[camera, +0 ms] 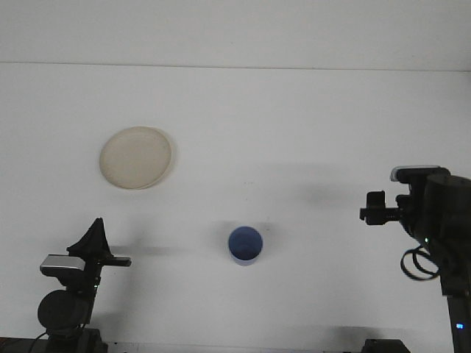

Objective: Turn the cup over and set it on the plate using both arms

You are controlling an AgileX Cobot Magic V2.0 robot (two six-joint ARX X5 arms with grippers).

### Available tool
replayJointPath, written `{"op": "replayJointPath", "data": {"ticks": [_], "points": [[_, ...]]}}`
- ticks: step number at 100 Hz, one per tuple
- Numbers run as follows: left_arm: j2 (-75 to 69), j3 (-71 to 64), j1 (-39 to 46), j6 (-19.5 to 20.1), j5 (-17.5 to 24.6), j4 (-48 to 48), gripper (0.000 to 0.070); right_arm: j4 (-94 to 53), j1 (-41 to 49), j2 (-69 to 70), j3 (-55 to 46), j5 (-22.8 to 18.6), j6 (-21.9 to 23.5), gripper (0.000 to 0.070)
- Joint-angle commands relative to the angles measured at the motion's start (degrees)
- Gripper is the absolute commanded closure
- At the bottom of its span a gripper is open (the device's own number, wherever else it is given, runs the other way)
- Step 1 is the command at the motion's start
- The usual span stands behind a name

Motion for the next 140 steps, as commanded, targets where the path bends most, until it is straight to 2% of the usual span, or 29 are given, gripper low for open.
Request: {"op": "replayJointPath", "data": {"ticks": [1,30,51,140], "points": [[-0.1,-1.1,-0.1,0.1,0.3,0.7,0.0689,3.8,0.0,-4.2,-4.4,-0.2,-1.2,0.0185],[-0.1,-1.1,-0.1,0.1,0.3,0.7,0.0689,21.7,0.0,-23.7,-28.2,-0.3,-1.3,0.0185],[-0.1,-1.1,-0.1,0.1,0.3,0.7,0.0689,31.5,0.1,-31.6,-39.4,-1.9,-1.3,0.0185],[-0.1,-1.1,-0.1,-0.4,0.3,0.8,0.0689,33.6,0.1,-33.5,-40.1,-1.6,-1.4,0.0185]]}}
